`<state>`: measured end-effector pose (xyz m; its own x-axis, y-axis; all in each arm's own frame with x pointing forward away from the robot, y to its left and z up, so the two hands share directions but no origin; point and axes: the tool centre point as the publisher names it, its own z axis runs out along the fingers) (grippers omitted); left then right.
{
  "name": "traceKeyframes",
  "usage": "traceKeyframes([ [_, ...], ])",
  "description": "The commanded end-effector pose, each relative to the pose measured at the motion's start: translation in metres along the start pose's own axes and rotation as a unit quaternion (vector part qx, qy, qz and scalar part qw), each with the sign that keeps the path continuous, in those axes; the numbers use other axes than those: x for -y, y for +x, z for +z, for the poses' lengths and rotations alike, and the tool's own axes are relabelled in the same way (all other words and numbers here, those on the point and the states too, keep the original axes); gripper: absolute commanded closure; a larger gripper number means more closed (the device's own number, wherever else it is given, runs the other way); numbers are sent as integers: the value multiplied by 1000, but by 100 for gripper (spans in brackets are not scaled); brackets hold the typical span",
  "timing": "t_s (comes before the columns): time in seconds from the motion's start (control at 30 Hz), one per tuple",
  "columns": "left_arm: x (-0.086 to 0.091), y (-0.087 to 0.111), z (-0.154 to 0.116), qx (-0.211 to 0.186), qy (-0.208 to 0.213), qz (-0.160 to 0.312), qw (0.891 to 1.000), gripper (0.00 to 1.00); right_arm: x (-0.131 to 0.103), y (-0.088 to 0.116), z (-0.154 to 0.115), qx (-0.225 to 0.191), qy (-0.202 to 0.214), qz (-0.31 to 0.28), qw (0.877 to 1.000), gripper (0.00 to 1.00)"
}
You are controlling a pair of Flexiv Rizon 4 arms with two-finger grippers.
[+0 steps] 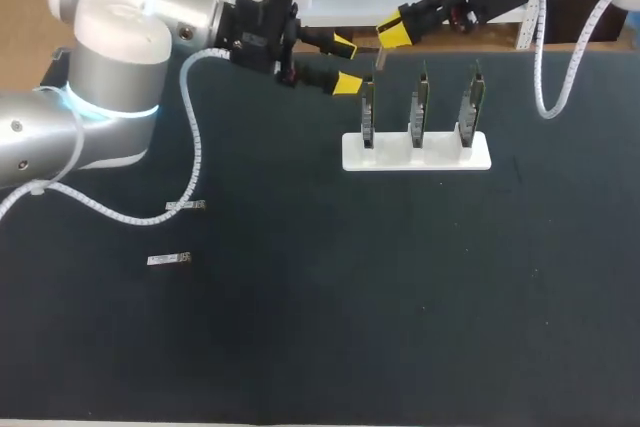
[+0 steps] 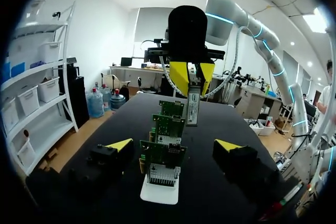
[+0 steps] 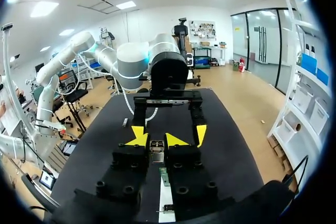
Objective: Pick up the optical module with the left hand, and insert it into the network port with the right hand.
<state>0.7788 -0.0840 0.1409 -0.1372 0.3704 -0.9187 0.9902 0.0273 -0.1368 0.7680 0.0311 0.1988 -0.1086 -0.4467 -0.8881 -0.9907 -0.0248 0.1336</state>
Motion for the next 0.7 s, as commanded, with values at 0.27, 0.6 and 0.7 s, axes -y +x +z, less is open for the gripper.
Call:
traceKeyframes([
  [0.27, 4, 5, 5, -67, 17, 13, 998, 0, -4, 2, -1, 9, 6, 0, 1000, 100],
  [0.6, 12, 17, 8, -86, 13, 2, 996, 0, -4, 2, -2, 12, 7, 1, 1000, 100],
  [0.7, 11, 20, 9, -89, 13, 1, 996, 0, -4, 2, -2, 12, 5, 0, 1000, 100],
])
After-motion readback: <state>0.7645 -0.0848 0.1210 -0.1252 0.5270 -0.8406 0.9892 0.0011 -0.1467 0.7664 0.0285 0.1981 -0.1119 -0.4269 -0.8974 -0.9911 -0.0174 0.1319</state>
